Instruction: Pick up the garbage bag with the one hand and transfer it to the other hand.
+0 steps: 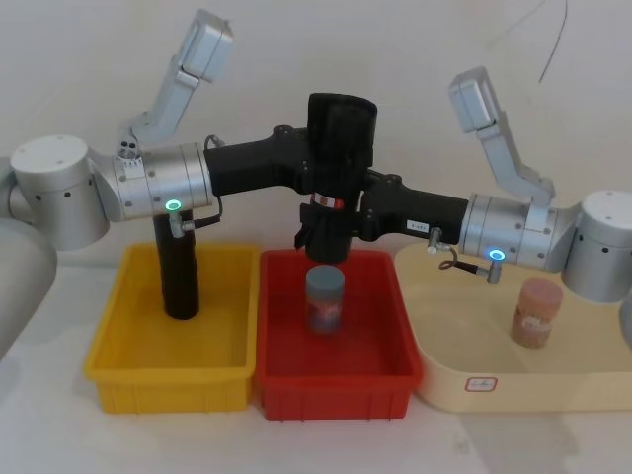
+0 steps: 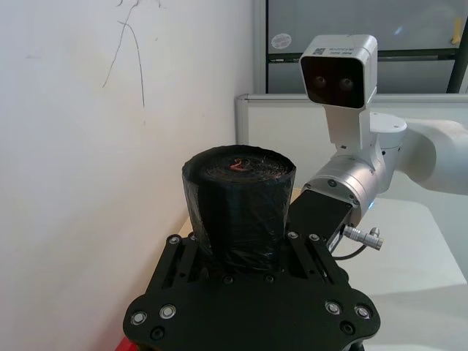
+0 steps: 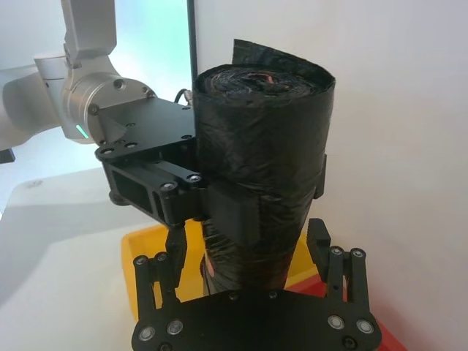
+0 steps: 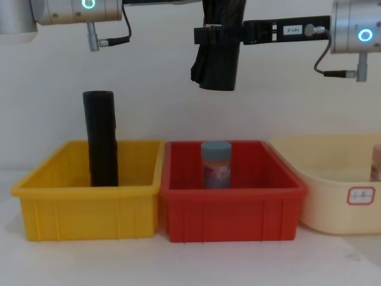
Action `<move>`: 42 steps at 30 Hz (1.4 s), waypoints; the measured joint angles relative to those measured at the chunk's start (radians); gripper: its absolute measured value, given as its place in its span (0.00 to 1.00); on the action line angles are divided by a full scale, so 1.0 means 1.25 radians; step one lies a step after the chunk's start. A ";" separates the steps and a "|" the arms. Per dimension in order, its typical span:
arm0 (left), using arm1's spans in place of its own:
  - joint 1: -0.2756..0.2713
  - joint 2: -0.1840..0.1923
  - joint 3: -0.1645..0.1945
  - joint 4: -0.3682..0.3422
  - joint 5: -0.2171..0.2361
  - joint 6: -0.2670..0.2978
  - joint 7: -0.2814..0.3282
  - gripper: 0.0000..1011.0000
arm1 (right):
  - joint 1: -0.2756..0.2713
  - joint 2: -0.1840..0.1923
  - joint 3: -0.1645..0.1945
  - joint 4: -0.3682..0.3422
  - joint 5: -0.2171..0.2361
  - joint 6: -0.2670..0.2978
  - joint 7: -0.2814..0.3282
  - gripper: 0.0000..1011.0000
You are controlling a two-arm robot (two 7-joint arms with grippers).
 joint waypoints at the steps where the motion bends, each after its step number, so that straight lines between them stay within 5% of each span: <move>1: 0.000 0.000 0.000 0.000 0.000 0.000 0.000 0.44 | 0.001 -0.002 -0.001 0.004 0.001 -0.003 -0.001 0.99; 15: 0.000 0.000 0.000 0.000 0.000 0.000 0.000 0.44 | 0.010 -0.015 -0.005 0.032 0.003 -0.020 -0.015 0.97; 29: 0.000 0.000 0.000 0.000 0.000 0.000 0.001 0.44 | 0.013 -0.019 -0.007 0.042 0.004 -0.025 -0.019 0.60; 42: 0.000 0.000 0.000 0.000 0.000 0.000 0.001 0.44 | 0.014 -0.021 -0.007 0.044 0.004 -0.027 -0.021 0.50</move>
